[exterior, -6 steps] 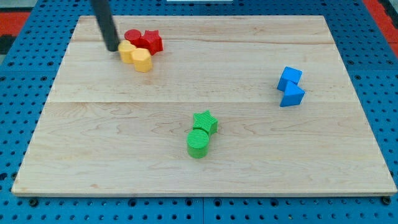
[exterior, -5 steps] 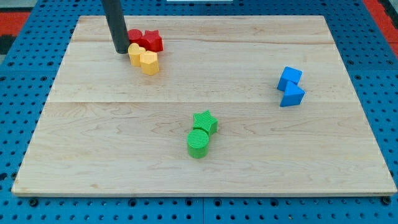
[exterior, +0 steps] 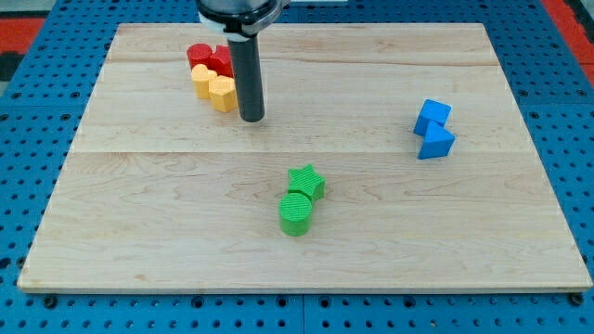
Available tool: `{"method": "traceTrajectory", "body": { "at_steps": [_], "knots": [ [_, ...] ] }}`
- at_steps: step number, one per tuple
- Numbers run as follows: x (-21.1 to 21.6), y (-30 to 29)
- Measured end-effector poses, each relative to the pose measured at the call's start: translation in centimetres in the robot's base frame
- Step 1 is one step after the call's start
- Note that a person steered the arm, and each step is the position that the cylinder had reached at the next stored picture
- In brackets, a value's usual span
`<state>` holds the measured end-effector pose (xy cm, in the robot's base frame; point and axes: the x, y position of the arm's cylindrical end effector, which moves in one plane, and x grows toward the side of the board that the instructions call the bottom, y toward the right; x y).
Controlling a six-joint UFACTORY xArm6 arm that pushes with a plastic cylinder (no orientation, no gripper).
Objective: Push the yellow heart into the red blocks
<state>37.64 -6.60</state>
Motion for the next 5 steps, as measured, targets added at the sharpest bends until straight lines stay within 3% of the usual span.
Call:
{"method": "traceTrajectory", "body": {
  "at_steps": [2, 3, 5],
  "knots": [
    [0.0, -9.7],
    [-0.2, -10.4],
    [-5.1, -9.8]
  ]
}}
